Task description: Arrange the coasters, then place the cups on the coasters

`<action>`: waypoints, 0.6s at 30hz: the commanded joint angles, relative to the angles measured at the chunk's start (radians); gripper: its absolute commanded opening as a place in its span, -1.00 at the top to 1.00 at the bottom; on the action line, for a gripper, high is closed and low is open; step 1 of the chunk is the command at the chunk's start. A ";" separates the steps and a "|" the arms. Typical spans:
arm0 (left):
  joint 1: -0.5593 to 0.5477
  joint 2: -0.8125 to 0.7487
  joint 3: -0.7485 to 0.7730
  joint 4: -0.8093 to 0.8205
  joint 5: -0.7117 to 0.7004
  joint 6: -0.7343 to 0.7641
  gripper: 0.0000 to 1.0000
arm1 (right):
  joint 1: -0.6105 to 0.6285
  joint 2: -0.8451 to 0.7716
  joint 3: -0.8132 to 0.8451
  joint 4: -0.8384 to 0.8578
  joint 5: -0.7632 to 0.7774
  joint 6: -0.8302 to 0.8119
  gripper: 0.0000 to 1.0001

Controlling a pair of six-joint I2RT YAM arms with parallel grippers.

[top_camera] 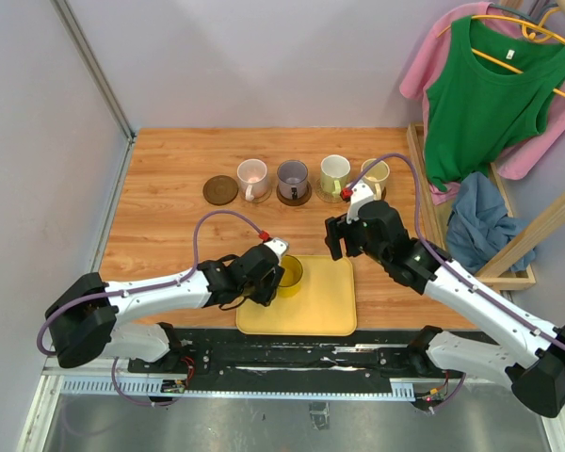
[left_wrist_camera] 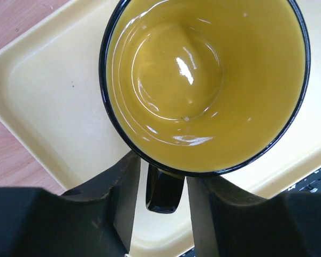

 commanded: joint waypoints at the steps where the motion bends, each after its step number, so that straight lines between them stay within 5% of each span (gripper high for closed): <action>1: -0.010 0.009 -0.001 0.048 0.000 0.011 0.19 | -0.016 0.009 -0.016 0.025 -0.007 0.018 -0.50; 18: -0.010 0.000 0.012 0.052 -0.032 0.012 0.80 | -0.017 0.001 -0.029 0.033 0.009 0.023 -0.50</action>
